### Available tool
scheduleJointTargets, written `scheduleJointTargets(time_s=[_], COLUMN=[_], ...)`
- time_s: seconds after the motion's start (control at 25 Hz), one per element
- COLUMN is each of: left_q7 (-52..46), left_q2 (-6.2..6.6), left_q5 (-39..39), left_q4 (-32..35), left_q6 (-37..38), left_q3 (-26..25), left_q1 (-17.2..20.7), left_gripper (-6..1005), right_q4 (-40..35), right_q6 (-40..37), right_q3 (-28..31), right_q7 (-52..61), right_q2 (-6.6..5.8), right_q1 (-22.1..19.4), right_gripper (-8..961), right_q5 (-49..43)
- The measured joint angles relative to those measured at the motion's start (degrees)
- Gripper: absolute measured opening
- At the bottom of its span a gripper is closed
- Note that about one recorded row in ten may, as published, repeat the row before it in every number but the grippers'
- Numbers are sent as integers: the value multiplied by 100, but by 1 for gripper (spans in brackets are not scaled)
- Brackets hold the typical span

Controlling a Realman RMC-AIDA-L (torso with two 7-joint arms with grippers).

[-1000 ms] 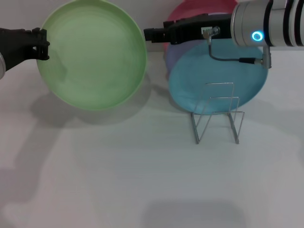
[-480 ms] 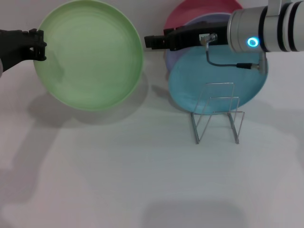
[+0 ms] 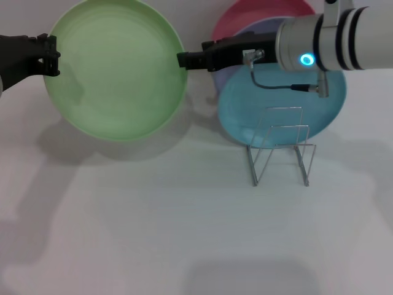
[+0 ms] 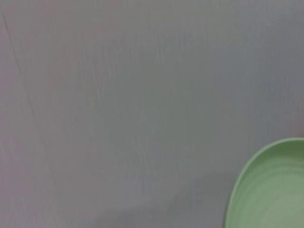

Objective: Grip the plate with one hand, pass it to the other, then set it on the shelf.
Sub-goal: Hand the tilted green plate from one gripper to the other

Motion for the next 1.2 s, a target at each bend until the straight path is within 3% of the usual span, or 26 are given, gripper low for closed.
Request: scheduleJointTargets(time_s=[1.2], left_q7=[0], left_q2=[-4], left_q5=[0], left_q4=[-116], left_q6=[-17], left_q3=[12], left_q1=[43], left_gripper=[33], right_q4=[-473], right_q6=[-345], right_q3=[-301], right_q7=[10], right_q2=[-11], right_q1=[432], right_gripper=[616], right_q5=[-229])
